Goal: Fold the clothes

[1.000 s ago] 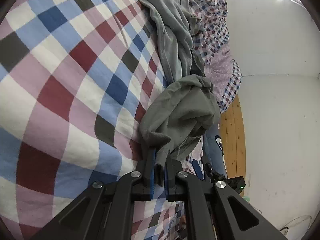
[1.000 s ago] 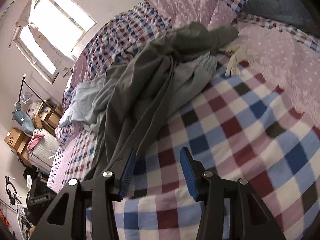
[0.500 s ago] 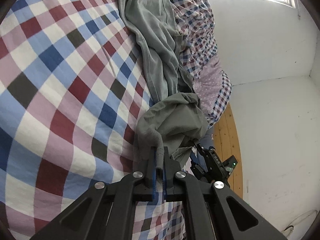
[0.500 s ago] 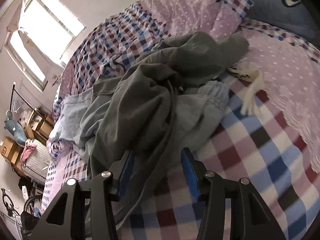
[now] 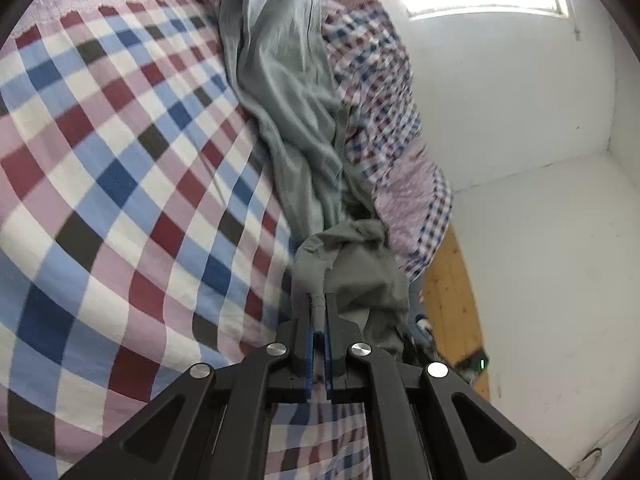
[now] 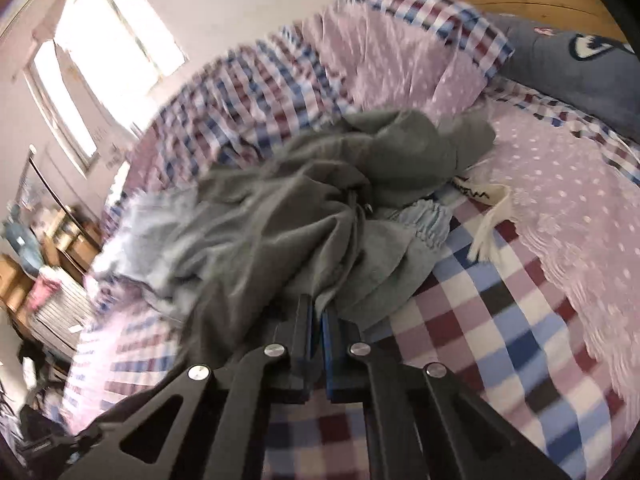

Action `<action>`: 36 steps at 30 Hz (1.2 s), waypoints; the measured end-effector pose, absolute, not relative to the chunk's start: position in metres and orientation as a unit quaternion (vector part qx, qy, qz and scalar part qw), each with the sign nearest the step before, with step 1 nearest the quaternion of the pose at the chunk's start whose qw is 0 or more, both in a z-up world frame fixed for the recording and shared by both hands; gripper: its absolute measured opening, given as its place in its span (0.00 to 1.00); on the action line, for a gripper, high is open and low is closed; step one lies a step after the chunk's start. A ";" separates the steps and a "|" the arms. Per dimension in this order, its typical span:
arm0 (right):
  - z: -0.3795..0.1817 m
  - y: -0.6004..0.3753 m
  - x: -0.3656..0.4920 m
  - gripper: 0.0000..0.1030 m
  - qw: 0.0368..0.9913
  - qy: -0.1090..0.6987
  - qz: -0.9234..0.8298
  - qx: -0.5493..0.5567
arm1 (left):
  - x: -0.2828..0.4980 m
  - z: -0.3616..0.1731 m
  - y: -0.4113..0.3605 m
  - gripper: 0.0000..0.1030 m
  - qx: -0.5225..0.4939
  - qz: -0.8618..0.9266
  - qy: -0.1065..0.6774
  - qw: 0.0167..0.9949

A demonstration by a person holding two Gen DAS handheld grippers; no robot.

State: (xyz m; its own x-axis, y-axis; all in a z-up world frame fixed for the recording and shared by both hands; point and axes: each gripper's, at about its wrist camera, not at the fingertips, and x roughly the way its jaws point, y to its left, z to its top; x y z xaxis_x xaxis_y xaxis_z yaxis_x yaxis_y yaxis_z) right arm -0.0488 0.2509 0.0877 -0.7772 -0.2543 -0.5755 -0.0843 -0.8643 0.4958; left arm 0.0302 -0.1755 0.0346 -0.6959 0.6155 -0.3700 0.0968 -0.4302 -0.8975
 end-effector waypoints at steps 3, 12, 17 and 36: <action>0.106 0.250 -0.015 0.02 0.053 -0.270 -0.913 0.303 | 0.036 0.041 -0.185 0.02 -0.331 0.772 -0.516 0.167; 0.154 0.225 0.113 0.01 0.124 -0.249 -0.925 0.259 | 0.057 0.063 -0.212 0.02 -0.252 0.788 -0.536 0.168; 0.133 0.225 0.116 0.04 0.136 -0.228 -0.919 0.291 | 0.066 0.064 -0.232 0.02 -0.233 0.791 -0.547 0.144; 0.073 0.213 0.098 0.18 0.163 -0.226 -0.885 0.372 | 0.054 0.022 -0.196 0.49 -0.390 0.776 -0.480 0.127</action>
